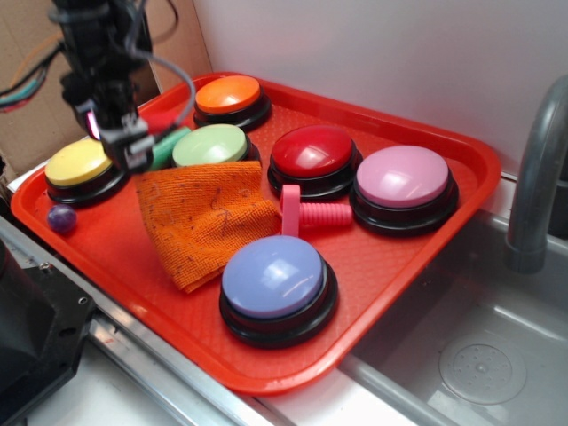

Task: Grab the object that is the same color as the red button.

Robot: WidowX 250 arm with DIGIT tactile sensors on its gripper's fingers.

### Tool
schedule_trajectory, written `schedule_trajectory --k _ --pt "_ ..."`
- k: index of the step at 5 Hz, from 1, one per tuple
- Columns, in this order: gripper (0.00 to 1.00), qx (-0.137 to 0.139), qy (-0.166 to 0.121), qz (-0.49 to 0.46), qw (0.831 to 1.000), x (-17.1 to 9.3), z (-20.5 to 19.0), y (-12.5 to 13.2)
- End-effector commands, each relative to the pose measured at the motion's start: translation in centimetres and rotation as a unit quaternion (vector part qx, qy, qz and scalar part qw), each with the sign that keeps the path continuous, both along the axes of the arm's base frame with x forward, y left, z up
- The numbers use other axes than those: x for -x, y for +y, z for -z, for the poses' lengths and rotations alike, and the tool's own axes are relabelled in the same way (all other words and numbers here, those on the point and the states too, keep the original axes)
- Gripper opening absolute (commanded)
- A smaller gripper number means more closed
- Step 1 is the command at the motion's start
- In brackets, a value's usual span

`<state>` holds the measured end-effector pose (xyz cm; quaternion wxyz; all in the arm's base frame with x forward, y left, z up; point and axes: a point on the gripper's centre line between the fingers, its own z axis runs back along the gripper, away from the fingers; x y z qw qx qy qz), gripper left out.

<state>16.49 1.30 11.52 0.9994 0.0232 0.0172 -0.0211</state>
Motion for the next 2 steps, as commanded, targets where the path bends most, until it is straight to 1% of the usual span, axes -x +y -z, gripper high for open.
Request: schedule_trajectory --k 1,2 --pt "0.00 -0.022 -0.040 -0.070 0.997 -0.52 -5.27 -1.62" --pt "0.00 -0.013 -0.033 -0.108 0.994 -0.14 -4.70 -1.37"
